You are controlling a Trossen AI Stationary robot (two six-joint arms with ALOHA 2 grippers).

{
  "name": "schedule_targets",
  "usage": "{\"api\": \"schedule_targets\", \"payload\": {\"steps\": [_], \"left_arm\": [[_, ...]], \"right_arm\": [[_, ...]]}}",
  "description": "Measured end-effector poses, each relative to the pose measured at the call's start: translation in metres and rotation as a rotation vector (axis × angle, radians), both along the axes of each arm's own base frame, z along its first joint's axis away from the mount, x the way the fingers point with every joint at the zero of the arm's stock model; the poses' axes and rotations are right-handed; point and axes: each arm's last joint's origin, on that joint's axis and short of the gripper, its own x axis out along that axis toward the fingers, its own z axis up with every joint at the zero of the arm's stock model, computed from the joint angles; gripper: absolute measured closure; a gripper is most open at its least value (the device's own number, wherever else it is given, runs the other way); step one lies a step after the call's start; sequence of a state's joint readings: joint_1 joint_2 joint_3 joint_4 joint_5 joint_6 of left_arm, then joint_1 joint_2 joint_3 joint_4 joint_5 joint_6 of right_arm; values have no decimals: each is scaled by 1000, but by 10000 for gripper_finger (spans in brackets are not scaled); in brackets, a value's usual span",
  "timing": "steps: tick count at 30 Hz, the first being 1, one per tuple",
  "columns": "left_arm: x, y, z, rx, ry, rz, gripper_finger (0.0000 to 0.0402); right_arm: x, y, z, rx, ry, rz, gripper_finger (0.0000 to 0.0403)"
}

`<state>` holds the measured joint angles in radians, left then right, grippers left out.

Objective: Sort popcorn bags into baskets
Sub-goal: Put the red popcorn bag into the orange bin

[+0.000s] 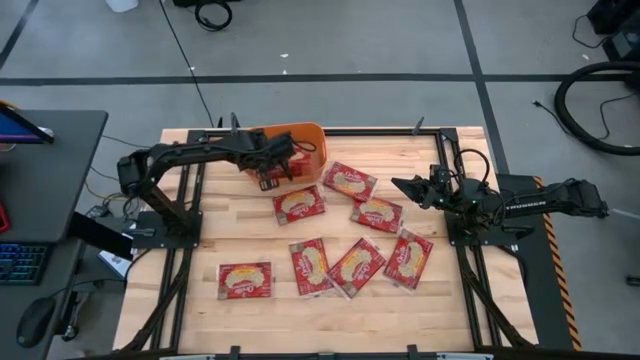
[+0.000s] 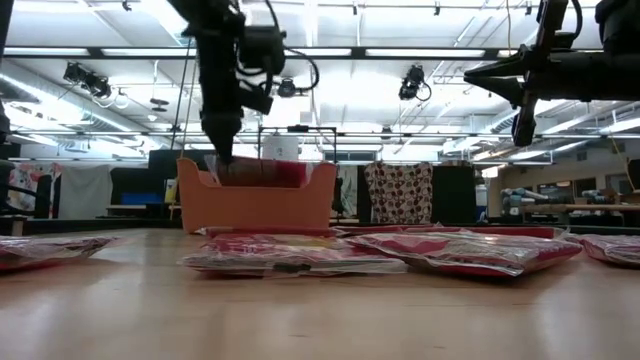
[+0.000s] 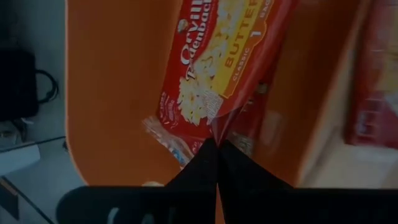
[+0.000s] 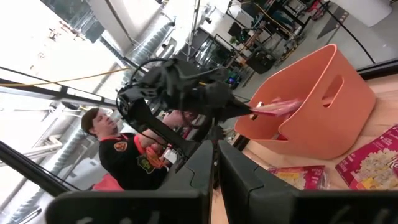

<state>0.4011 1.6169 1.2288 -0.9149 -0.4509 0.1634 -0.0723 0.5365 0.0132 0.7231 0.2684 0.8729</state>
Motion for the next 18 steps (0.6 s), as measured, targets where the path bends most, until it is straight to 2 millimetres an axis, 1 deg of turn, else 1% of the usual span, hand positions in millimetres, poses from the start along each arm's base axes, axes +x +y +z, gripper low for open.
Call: {"api": "schedule_targets", "payload": {"steps": [4, 9, 14, 16, 18], "left_arm": [[-5, 5, -15, 6, -14, 46, 396], [-8, 6, -26, 10, -30, 74, 360], [-7, 4, -26, 7, -28, 70, 315], [-5, 2, -22, -18, -38, 60, 302], [-1, 0, -15, -81, -87, 41, 293]], "right_arm": [[0, 0, 0, 6, -2, 1, 375], [0, 0, 0, 10, -4, 2, 375], [0, 0, 0, 10, -4, 2, 375], [0, 0, 0, 13, -4, 3, 375], [0, 0, 0, 13, -5, 3, 375]]}}
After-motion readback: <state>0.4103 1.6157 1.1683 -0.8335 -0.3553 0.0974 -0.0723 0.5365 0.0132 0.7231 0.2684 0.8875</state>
